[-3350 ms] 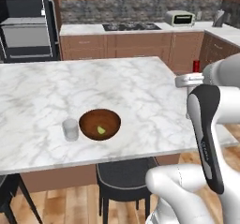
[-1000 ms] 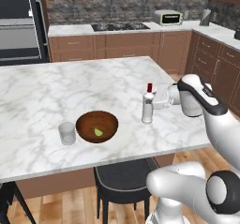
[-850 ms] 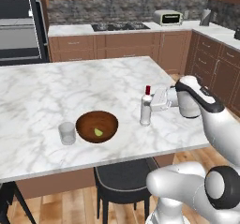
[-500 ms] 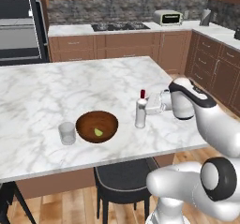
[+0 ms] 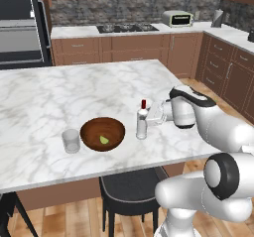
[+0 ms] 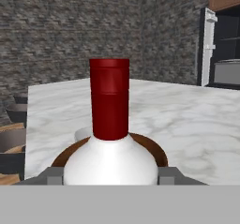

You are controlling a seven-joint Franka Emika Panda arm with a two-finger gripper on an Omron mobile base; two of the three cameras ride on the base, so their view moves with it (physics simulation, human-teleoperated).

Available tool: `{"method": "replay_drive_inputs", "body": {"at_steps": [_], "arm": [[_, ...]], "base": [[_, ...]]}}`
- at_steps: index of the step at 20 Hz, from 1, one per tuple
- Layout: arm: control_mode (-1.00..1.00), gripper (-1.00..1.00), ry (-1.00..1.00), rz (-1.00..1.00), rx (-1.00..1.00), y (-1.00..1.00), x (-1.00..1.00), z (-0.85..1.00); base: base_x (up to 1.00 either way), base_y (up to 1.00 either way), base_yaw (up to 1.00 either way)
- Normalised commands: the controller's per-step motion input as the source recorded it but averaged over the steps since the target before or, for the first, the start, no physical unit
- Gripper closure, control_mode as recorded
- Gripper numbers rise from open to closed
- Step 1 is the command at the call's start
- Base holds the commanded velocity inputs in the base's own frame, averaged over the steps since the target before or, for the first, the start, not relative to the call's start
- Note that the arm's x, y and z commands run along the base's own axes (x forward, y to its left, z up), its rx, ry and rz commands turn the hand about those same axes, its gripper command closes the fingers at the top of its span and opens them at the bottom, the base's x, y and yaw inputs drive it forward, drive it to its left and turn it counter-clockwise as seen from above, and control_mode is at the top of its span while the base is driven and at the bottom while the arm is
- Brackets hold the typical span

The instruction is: There is a bowl on the dining counter. Grab a lemon wedge from the fridge and place it in the bowl. Then get the liquor bottle and glass cup from the cabinet and place them next to the bowl.

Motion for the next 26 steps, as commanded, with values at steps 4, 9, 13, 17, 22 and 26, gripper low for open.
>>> {"method": "replay_drive_inputs", "body": {"at_steps": [4, 9, 13, 17, 22, 26], "arm": [[-1.0, 1.0, 0.0, 0.0, 0.0, 0.25, 0.0, -0.07], [-1.0, 1.0, 0.0, 0.0, 0.0, 0.24, 0.08, -0.14], [-1.0, 1.0, 0.0, 0.0, 0.0, 0.17, 0.12, -0.26], [-1.0, 1.0, 0.0, 0.0, 0.0, 0.08, 0.13, -0.29], [-1.0, 1.0, -0.02, 0.0, 0.0, 0.0, 0.03, -0.2], [-1.0, 1.0, -0.05, 0.0, 0.0, 0.0, 0.0, -0.13]], "base": [[0.0, 0.0, 0.0], [0.0, 0.0, 0.0], [0.0, 0.0, 0.0], [0.0, 0.0, 0.0], [0.0, 0.0, 0.0], [0.0, 0.0, 0.0]]}}
